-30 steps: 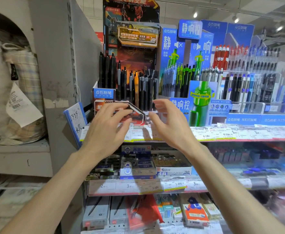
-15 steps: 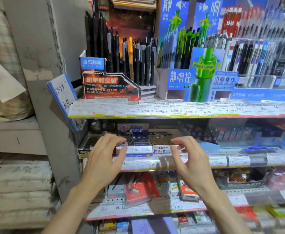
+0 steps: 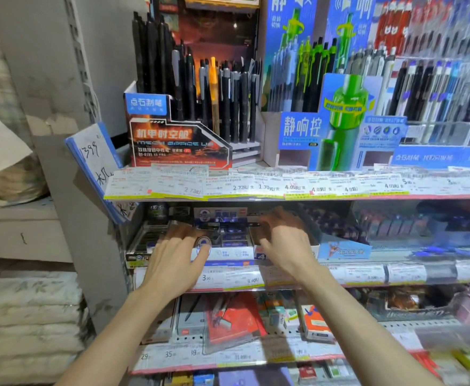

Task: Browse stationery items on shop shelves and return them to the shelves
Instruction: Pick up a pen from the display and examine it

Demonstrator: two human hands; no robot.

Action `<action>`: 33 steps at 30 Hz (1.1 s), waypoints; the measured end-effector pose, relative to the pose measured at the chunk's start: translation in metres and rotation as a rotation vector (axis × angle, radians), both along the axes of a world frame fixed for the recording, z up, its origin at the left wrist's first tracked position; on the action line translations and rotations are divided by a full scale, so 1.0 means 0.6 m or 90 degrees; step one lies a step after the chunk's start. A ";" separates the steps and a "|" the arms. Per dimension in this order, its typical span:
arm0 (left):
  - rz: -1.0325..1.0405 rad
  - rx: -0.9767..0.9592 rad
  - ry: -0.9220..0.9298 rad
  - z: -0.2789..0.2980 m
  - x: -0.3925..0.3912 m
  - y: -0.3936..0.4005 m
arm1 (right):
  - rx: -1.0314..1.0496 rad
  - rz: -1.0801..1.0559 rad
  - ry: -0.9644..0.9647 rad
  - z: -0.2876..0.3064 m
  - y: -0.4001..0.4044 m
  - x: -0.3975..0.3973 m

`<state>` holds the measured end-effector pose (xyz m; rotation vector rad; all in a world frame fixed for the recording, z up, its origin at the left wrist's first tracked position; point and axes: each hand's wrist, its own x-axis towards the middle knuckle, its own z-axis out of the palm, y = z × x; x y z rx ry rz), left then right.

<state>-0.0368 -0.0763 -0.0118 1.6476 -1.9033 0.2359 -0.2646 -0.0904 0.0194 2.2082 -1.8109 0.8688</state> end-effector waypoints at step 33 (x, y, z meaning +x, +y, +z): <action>-0.257 -0.084 0.124 0.021 0.013 0.020 | 0.045 0.184 -0.123 0.017 0.080 -0.064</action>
